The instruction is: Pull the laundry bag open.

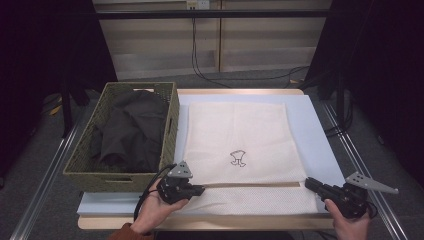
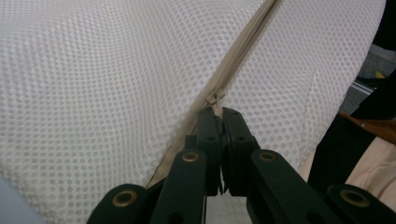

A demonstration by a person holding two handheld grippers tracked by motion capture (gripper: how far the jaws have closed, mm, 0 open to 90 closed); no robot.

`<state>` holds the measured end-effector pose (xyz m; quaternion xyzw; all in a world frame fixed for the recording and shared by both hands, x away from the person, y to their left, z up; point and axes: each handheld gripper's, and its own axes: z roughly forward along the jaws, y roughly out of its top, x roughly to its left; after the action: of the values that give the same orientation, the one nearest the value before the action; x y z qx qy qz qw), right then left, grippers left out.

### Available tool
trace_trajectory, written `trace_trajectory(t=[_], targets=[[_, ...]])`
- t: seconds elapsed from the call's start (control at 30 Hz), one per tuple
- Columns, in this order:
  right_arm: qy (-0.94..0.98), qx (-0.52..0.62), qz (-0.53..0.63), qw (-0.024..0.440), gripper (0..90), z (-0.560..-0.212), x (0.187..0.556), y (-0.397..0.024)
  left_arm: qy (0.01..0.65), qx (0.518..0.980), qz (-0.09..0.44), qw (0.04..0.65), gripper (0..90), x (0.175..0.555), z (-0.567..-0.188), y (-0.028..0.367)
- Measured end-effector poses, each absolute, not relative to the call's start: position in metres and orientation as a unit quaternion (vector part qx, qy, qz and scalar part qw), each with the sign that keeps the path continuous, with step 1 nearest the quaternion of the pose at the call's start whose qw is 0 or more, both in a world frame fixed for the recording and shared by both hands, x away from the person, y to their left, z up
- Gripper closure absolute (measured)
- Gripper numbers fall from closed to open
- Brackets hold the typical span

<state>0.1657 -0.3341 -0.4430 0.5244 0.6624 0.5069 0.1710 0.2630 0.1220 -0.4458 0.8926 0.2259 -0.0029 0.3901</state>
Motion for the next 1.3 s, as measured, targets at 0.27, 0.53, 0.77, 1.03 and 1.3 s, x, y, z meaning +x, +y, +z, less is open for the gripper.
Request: trace_trajectory(t=[0.27,0.53,0.77,1.03,1.3], targets=[[0.667,0.522,0.503,0.172,85.4,-0.443,0.163,-0.333,0.236,0.886,-0.002,0.399,87.3,0.258,-0.446,0.132],[0.664,0.525,0.504,0.173,85.4,-0.444,0.163,-0.334,0.236,0.889,0.003,0.392,87.3,0.257,-0.447,0.137],[0.658,0.531,0.504,0.174,85.4,-0.444,0.163,-0.335,0.236,0.893,0.009,0.384,87.3,0.256,-0.448,0.143],[0.659,0.530,0.505,0.175,85.4,-0.443,0.162,-0.335,0.242,0.886,0.012,0.395,87.3,0.251,-0.446,0.150],[0.657,0.533,0.505,0.172,85.4,-0.444,0.161,-0.336,0.249,0.883,0.013,0.398,87.3,0.250,-0.447,0.156]])
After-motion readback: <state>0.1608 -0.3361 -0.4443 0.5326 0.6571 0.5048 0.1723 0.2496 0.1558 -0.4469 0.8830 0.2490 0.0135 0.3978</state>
